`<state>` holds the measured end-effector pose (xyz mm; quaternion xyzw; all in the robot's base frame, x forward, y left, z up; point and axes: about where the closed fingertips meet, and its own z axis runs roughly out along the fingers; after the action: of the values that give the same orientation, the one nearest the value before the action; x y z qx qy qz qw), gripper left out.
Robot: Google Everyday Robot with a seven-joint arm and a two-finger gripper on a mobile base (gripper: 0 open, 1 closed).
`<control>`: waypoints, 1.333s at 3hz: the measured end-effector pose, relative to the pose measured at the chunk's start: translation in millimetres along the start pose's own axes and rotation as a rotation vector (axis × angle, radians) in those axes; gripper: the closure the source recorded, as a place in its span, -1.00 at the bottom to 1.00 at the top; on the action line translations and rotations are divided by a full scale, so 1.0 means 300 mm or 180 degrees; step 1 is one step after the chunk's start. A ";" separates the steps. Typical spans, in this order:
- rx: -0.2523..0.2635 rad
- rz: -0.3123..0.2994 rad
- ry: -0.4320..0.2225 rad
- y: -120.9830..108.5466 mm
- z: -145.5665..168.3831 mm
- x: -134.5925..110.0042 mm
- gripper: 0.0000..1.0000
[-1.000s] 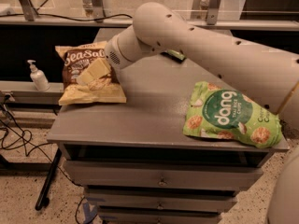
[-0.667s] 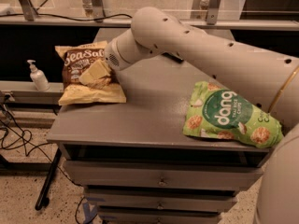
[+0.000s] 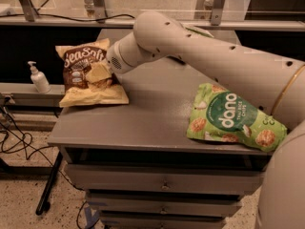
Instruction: Move brown chip bag near green rice chip bag
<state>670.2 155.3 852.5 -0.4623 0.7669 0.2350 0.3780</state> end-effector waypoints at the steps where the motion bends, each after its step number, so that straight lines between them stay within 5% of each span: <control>1: 0.0060 -0.0029 0.0009 -0.026 -0.042 -0.011 0.76; 2: 0.0115 -0.0109 0.0048 -0.065 -0.134 -0.032 1.00; 4: -0.0017 -0.0347 0.0248 -0.119 -0.400 -0.032 1.00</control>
Offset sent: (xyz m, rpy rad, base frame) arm 0.0076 -0.0647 0.0599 -0.0740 -0.0591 -0.0049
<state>661.0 58.9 932.1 -0.5132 0.7541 0.1978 0.3589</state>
